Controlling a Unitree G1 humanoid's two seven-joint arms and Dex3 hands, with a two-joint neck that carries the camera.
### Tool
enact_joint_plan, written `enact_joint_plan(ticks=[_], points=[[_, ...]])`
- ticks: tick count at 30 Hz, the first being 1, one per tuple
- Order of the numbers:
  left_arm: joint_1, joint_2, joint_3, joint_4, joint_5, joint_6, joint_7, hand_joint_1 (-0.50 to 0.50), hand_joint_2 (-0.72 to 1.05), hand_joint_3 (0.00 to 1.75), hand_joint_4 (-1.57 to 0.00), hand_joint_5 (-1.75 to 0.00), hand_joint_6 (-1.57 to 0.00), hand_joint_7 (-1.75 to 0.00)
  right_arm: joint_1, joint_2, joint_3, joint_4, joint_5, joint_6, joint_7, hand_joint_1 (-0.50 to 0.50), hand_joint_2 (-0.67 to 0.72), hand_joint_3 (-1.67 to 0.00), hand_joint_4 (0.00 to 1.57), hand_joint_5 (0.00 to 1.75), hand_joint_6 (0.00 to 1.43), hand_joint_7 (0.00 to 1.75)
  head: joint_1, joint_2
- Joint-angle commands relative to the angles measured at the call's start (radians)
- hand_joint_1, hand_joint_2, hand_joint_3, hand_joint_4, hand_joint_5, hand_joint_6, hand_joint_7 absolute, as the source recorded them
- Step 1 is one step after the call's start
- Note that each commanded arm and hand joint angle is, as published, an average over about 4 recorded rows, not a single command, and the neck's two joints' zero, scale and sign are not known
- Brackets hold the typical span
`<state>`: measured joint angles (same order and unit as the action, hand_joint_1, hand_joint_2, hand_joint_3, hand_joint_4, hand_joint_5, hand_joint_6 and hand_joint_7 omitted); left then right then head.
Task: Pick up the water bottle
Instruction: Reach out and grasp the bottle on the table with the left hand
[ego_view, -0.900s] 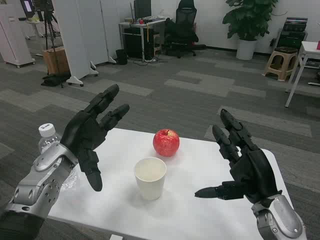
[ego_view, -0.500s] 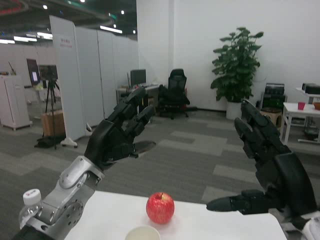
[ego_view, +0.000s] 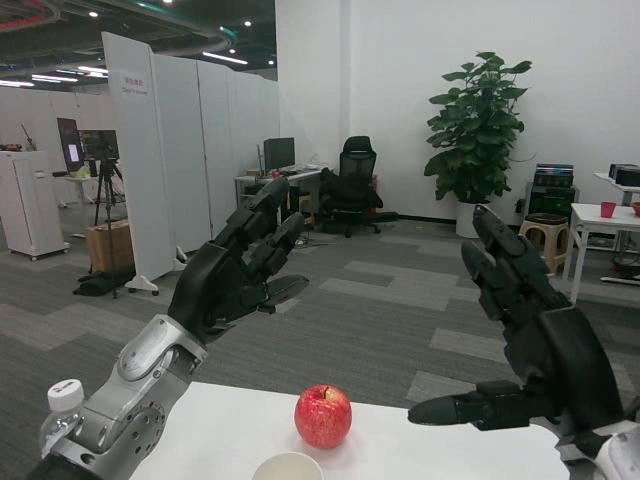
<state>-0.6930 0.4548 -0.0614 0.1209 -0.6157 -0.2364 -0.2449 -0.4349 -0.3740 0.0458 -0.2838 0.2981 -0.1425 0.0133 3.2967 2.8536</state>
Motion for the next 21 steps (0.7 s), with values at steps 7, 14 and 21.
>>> enact_joint_plan(ticks=[7,14,21], points=[[0.006,0.016,-0.007,0.002,0.0,0.024,-0.008,-0.5,0.87,0.07,0.0,0.0,0.0,0.0,0.003,-0.003,0.011,0.036,0.001,0.011,0.009,-0.42,-0.22,0.0,0.0,0.0,0.0,0.0,0.054,-0.184],[0.062,0.019,-0.008,0.001,0.0,0.042,-0.019,-0.5,0.87,0.02,0.0,0.0,0.0,0.0,0.038,0.004,0.041,0.11,-0.001,0.004,0.027,-0.42,-0.24,0.0,0.0,0.0,0.0,0.0,0.138,-0.38],[0.142,-0.006,0.053,-0.041,0.021,0.048,-0.017,-0.5,0.87,0.04,0.0,-0.05,0.0,0.0,0.05,0.01,0.056,0.169,-0.001,-0.037,0.028,-0.42,-0.22,0.0,0.0,0.0,0.0,0.0,0.403,-0.318]])
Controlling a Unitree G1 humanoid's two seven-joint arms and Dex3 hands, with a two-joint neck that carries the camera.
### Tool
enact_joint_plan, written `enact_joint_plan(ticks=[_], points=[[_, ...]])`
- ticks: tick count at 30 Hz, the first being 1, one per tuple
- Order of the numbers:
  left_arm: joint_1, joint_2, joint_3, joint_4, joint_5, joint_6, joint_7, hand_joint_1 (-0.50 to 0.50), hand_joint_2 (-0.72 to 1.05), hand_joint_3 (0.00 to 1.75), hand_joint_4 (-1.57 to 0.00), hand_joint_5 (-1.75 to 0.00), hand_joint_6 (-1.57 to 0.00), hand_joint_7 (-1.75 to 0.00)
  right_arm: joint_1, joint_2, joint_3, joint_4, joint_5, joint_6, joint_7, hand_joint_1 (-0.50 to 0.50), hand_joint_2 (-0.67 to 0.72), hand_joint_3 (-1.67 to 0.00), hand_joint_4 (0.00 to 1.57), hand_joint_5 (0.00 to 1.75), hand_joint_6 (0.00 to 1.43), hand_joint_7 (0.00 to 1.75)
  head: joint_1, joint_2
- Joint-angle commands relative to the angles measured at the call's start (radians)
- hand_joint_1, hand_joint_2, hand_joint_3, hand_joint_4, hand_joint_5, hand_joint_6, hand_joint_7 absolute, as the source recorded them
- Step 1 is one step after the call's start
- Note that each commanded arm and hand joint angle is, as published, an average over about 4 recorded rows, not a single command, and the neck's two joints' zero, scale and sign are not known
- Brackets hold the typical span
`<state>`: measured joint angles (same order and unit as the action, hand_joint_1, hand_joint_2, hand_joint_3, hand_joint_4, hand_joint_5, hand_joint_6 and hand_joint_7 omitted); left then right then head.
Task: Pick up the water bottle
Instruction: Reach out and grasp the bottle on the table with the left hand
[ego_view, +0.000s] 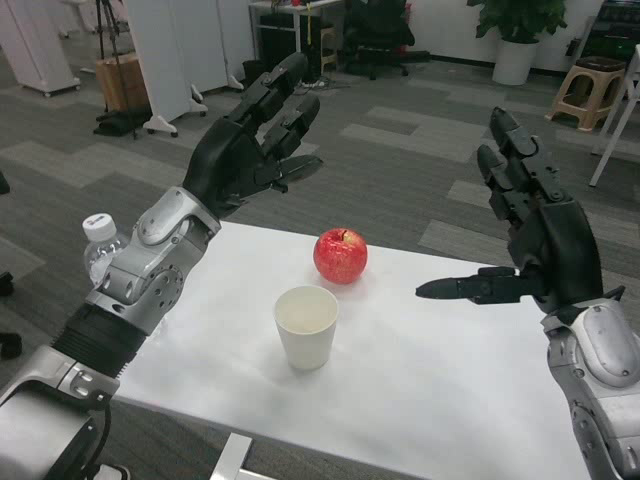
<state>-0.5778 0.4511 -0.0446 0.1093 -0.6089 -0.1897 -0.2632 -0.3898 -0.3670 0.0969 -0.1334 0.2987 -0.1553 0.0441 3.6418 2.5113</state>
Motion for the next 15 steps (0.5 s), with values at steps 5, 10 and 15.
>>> enact_joint_plan(ticks=[5,10,15], points=[[0.08,-0.039,0.142,-0.14,0.08,0.029,0.003,-0.5,0.87,0.07,0.0,-0.1,0.0,0.0,0.007,0.01,0.0,0.036,0.0,-0.048,-0.003,-0.42,-0.24,0.0,0.0,0.0,0.0,0.0,0.188,0.101],[0.128,-0.055,0.24,-0.267,0.119,0.071,0.014,-0.5,0.87,0.07,0.0,-0.1,0.0,0.0,0.014,0.01,-0.003,0.048,0.009,-0.059,-0.003,-0.42,-0.24,0.0,0.0,0.0,0.0,0.0,0.29,0.171],[0.174,-0.074,0.343,-0.368,0.154,0.108,0.026,-0.5,0.87,0.04,0.0,-0.1,0.0,0.0,0.016,0.009,-0.003,0.056,0.017,-0.075,-0.003,-0.42,-0.27,0.0,0.0,0.0,0.0,0.0,0.453,0.259]])
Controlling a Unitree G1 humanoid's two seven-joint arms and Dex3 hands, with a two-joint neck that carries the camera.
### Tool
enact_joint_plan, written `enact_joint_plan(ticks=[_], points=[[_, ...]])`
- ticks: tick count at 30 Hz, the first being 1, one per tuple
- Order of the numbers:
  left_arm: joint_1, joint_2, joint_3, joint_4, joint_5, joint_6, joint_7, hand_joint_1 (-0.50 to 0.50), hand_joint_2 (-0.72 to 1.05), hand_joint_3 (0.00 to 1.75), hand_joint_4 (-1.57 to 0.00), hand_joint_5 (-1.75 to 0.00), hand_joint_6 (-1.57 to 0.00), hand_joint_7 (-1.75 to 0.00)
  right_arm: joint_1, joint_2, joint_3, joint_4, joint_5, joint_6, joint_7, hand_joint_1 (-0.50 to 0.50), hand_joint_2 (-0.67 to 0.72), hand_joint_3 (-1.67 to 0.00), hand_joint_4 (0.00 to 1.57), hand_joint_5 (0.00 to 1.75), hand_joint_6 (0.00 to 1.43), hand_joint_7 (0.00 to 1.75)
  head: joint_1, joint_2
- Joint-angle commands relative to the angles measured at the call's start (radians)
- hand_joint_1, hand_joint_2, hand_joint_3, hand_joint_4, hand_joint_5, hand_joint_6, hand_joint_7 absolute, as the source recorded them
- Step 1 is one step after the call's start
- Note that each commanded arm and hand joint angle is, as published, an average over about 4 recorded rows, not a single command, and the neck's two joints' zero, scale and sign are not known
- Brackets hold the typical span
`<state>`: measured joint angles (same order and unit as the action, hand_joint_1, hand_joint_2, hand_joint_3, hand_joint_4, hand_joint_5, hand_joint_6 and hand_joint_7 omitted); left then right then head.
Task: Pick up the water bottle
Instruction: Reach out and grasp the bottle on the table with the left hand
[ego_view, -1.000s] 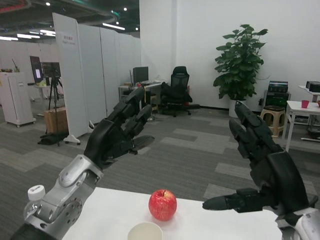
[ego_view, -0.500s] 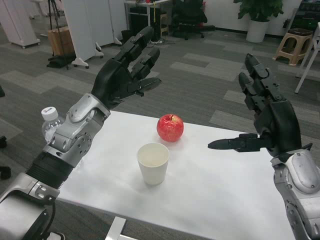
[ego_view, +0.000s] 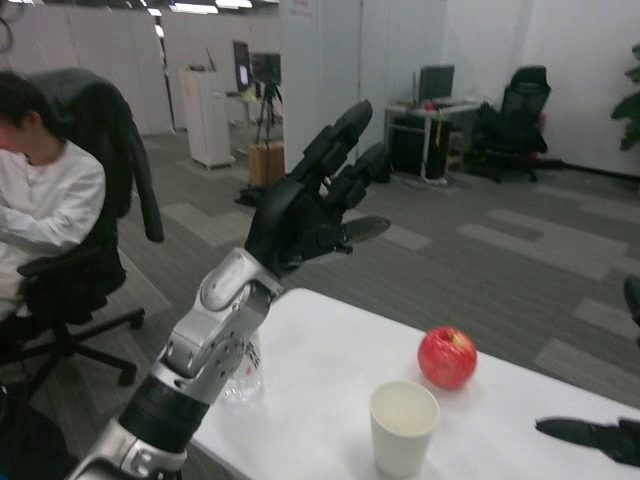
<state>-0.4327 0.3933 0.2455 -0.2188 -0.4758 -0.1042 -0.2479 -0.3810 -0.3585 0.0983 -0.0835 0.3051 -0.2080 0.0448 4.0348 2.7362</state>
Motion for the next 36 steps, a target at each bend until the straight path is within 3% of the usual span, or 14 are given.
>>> enact_joint_plan(ticks=[1,10,17,23,29,32,36], points=[[0.037,-0.019,0.077,-0.057,0.028,0.033,0.013,-0.5,0.87,0.04,0.0,-0.1,0.0,0.0,0.008,-0.001,-0.003,0.009,0.012,-0.024,-0.003,-0.42,-0.26,0.0,0.0,0.0,0.0,0.0,0.068,0.041],[0.088,-0.044,0.282,-0.172,0.059,0.081,0.062,-0.5,0.94,0.07,0.0,-0.05,0.0,0.0,0.008,-0.007,0.005,0.04,0.018,-0.03,-0.003,-0.42,-0.24,0.0,0.0,0.0,0.0,0.0,0.107,0.056],[0.141,-0.024,0.444,-0.242,0.077,0.164,0.082,-0.5,0.87,0.09,0.0,0.0,0.0,0.0,0.008,-0.003,0.0,0.048,0.019,-0.03,-0.004,-0.42,-0.26,0.0,0.0,0.0,0.0,0.0,0.131,0.068],[0.187,0.004,0.551,-0.244,0.046,0.166,0.084,-0.5,0.87,0.07,0.0,-0.03,0.0,0.0,0.006,-0.002,-0.002,0.063,0.018,-0.031,-0.006,-0.42,-0.22,0.0,0.0,0.0,0.0,0.0,0.148,0.065],[0.259,0.032,0.654,-0.244,0.017,0.216,0.067,-0.5,0.87,0.07,0.0,0.0,0.0,0.0,-0.002,-0.001,0.005,0.088,0.025,-0.043,-0.008,-0.42,-0.29,0.0,0.0,0.0,0.0,0.0,0.145,0.065],[0.309,0.037,0.672,-0.241,-0.005,0.241,0.055,-0.5,0.85,0.04,0.0,0.0,0.0,0.0,-0.004,0.0,0.006,0.093,0.027,-0.047,-0.008,-0.43,-0.24,0.0,0.0,0.0,0.0,0.0,0.145,0.058],[0.401,0.03,0.711,-0.195,-0.047,0.258,-0.013,-0.5,0.74,0.09,0.0,0.0,0.0,0.0,-0.004,-0.002,0.005,0.094,0.029,-0.048,-0.01,-0.46,-0.24,0.0,0.0,0.0,0.0,0.0,0.151,0.042]])
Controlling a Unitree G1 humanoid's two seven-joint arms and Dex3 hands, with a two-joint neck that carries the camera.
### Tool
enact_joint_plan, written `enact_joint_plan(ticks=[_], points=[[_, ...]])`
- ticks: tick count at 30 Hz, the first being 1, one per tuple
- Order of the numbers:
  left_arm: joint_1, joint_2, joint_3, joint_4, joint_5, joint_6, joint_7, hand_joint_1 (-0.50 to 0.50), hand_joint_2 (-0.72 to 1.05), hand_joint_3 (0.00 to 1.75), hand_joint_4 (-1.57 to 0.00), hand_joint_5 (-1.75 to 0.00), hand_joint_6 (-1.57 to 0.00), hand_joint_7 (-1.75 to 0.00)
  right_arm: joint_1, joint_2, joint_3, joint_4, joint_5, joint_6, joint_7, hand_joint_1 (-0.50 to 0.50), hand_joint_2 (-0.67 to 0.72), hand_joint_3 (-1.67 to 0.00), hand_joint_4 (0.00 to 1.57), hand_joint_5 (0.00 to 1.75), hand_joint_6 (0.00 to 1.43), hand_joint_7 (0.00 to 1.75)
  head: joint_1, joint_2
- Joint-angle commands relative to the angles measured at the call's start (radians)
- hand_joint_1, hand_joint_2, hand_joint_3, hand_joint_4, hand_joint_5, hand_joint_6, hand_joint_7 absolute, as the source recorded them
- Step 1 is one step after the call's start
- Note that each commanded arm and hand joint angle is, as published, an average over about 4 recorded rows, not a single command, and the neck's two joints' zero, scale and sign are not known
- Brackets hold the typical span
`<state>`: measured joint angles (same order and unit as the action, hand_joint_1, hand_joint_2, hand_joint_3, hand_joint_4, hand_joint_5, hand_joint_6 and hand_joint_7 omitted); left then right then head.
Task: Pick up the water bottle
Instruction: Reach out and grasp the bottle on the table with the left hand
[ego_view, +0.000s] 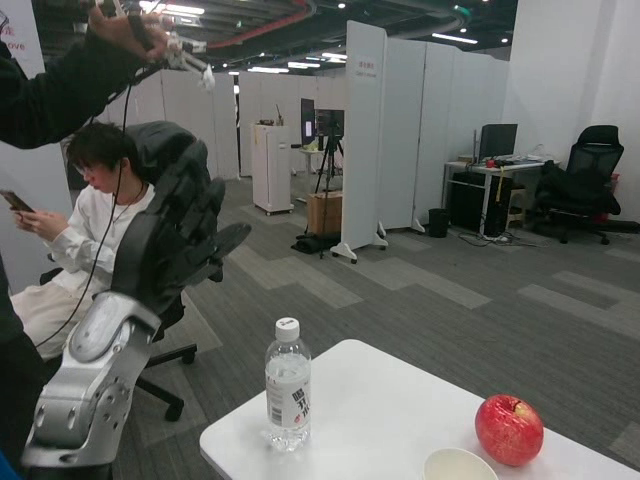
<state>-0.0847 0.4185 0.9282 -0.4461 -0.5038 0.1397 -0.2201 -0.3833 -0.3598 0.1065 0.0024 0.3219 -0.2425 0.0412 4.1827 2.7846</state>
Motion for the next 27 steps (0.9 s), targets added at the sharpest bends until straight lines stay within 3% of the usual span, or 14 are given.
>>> enact_joint_plan(ticks=[1,3,9,12,27], points=[[0.064,0.001,0.032,0.045,-0.019,0.014,-0.055,-0.5,0.69,0.07,0.0,0.0,0.0,0.0,-0.002,-0.001,-0.004,0.009,0.013,-0.014,-0.006,-0.46,-0.24,0.0,0.0,0.0,0.0,0.0,0.003,-0.008],[0.081,-0.006,0.029,0.067,-0.026,0.014,-0.075,-0.5,0.58,0.04,0.0,0.0,0.0,0.0,-0.002,-0.001,-0.004,0.013,0.015,-0.014,-0.007,-0.46,-0.22,0.0,0.0,0.0,0.0,0.0,0.004,-0.012],[0.125,-0.045,-0.017,0.141,-0.061,-0.01,-0.134,-0.5,-0.17,0.09,0.0,-0.1,0.0,0.0,-0.002,0.001,-0.002,0.026,0.02,-0.015,-0.007,-0.46,-0.24,0.0,0.0,0.0,0.0,0.0,0.008,-0.03],[0.133,-0.066,-0.045,0.183,-0.054,-0.045,-0.149,-0.5,-0.33,0.09,0.0,-0.1,0.0,0.0,-0.002,0.001,-0.002,0.031,0.022,-0.017,-0.007,-0.46,-0.26,0.0,0.0,0.0,0.0,0.0,0.008,-0.038],[0.128,-0.087,-0.143,0.353,0.093,-0.094,-0.185,-0.5,-0.37,0.09,0.0,-0.1,0.0,0.0,0.0,0.01,0.016,0.042,0.024,-0.02,-0.009,-0.46,-0.29,0.0,0.0,0.0,0.0,0.0,-0.004,-0.109]])
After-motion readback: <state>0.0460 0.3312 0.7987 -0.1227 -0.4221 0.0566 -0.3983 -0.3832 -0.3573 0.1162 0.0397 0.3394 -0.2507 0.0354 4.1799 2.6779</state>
